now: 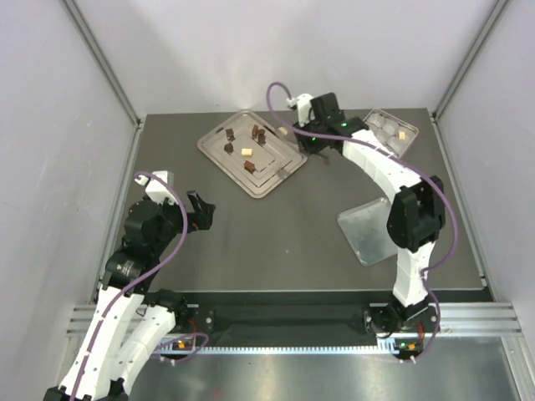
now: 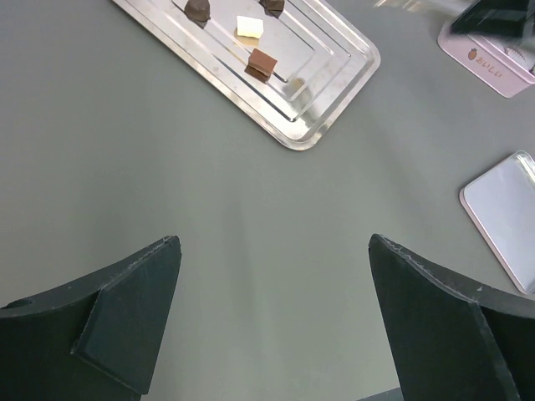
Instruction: Pack the chocolate
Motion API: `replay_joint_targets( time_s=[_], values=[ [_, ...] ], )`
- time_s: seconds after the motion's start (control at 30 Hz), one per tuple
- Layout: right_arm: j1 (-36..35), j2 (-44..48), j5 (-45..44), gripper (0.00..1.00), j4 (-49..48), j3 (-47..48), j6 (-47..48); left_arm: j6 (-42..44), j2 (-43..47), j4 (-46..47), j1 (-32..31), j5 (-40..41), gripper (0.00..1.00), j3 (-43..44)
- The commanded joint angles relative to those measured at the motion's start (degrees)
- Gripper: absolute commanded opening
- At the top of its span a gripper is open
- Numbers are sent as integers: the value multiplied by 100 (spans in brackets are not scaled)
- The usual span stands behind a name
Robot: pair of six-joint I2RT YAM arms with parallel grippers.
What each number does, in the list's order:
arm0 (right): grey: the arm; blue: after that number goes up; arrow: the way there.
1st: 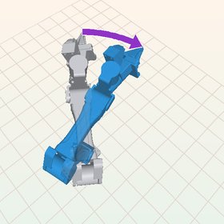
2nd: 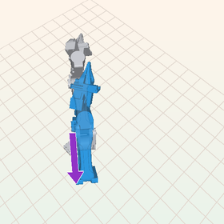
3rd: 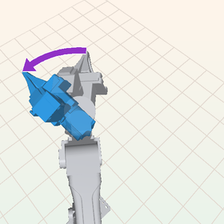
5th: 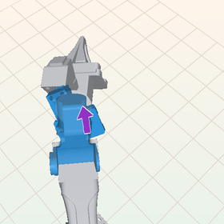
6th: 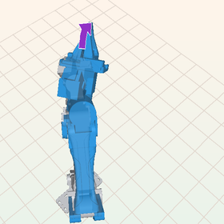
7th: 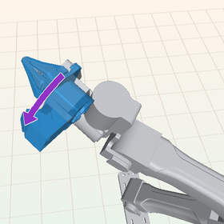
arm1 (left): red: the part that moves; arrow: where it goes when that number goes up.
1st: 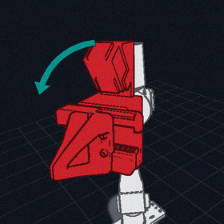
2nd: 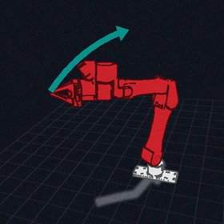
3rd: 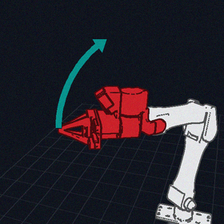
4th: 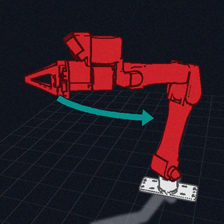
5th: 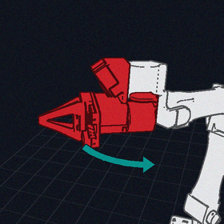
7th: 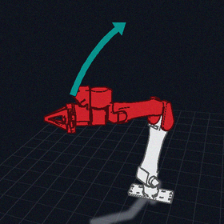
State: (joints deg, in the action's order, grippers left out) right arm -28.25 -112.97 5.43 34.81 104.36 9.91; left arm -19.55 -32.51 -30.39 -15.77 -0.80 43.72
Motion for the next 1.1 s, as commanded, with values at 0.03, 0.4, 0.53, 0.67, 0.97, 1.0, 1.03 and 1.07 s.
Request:
replay_joint_targets(
  time_s=[0.03,0.4,0.53,0.67,0.97,1.0,1.03,1.07],
  values=[
    [958,538,-745,33,114,463,-489,22,-1,315,-5,-35,99,48],
    [2666,504,-912,33,44,349,-1703,22,8,332,-5,-105,99,40],
    [2781,302,-1149,33,44,366,-1747,22,17,341,-5,-114,99,40],
    [2772,135,-1369,34,44,366,-1721,22,8,332,-5,-114,99,40],
    [2957,-129,-1606,35,-18,331,-1615,22,-18,332,-5,-131,99,40],
    [2966,-173,-1607,35,-44,331,-1607,22,-10,332,-5,-131,99,40],
    [2974,-190,-1589,35,-53,331,-1606,22,-10,332,-5,-131,99,40],
    [2983,-217,-1537,36,-62,340,-1598,22,-10,341,-5,-131,99,40]
  ],
)
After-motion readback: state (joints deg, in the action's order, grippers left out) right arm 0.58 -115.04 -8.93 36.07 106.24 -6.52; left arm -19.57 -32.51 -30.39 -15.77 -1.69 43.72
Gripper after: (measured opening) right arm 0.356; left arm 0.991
